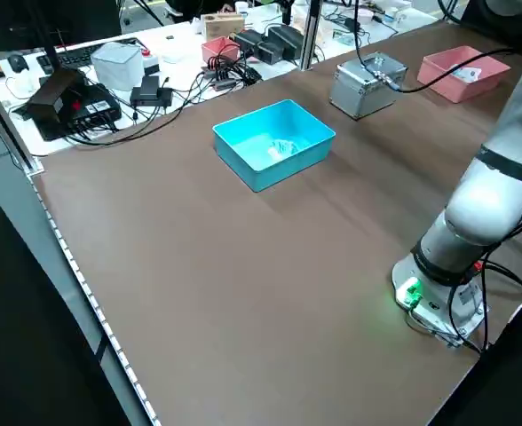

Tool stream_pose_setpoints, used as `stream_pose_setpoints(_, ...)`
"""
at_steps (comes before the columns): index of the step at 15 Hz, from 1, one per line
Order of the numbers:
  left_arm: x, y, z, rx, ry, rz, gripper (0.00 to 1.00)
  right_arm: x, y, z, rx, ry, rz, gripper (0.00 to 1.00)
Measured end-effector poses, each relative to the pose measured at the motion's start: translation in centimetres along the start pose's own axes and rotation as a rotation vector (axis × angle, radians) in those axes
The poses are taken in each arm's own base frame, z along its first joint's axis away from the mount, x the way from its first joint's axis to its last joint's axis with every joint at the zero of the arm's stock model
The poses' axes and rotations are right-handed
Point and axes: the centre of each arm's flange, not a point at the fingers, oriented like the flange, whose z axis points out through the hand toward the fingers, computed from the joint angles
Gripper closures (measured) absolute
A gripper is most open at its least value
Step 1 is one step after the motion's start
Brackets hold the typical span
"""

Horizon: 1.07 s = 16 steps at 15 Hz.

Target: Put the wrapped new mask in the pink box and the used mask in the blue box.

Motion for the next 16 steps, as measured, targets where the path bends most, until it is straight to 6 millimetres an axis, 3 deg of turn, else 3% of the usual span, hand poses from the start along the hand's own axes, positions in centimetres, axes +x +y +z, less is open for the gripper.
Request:
stream_pose_setpoints(5, 0.1, -0.4, 0.1, 0.000, -0.001, -0.007, 0.00, -1.7, -0.4, -1.8, -0.062, 0.091, -0.004, 0.02)
stream_pose_setpoints(11, 0.1, -0.4, 0.1, 0.000, -0.001, -0.008, 0.00, -5.2, -0.9, -5.1, -0.082, 0.164, -0.016, 0.02)
stream_pose_setpoints(16, 0.1, -0.4, 0.1, 0.000, -0.001, -0.008, 0.00, -6.3, -1.2, -5.9, -0.083, 0.167, 0.009, 0.01)
